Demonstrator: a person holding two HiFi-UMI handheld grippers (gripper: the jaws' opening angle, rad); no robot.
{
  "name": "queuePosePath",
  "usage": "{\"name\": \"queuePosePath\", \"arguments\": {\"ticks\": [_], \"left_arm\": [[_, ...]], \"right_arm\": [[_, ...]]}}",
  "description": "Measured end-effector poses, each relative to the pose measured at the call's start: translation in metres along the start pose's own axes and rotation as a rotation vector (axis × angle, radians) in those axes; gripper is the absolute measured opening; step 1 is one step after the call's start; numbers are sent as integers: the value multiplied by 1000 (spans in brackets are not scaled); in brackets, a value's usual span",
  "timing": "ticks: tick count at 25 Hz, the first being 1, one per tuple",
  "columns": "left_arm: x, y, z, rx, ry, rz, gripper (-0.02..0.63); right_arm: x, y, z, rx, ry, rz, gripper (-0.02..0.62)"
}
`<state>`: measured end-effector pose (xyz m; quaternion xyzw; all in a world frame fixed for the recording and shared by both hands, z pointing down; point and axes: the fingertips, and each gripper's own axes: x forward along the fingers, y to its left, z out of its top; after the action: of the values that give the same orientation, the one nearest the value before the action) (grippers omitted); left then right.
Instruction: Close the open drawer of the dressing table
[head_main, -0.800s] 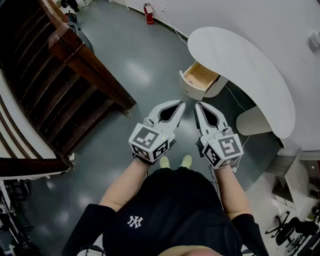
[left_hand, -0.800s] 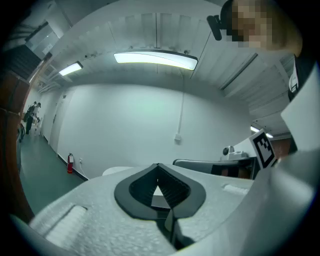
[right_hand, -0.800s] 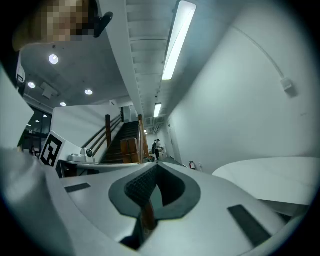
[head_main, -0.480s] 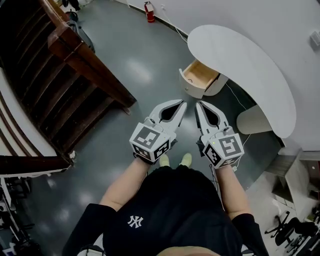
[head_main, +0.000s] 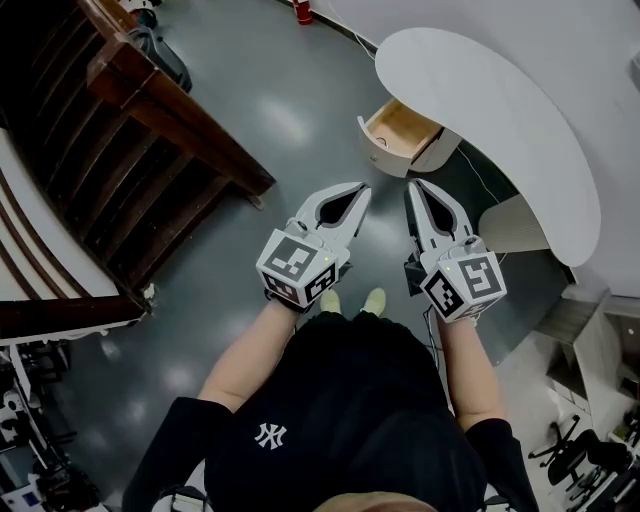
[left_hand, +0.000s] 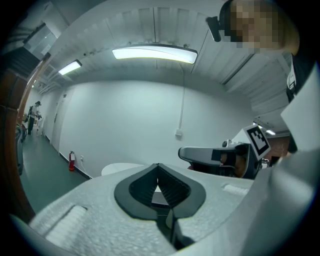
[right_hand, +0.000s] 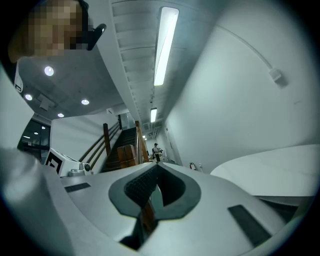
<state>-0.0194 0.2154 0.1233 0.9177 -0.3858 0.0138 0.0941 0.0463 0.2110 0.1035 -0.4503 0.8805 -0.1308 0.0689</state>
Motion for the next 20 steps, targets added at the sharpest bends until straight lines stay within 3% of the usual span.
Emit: {"name": "queuePosePath", "arguments": {"ticks": [10,20], "left_arm": [[29,-15,-12,15,11,32,11],[48,19,-29,10,42,40,11]], "right_arm": [[-13,-39,-9,-5,11,-4,15],[18,-59,-24,5,43,-20,15]]}}
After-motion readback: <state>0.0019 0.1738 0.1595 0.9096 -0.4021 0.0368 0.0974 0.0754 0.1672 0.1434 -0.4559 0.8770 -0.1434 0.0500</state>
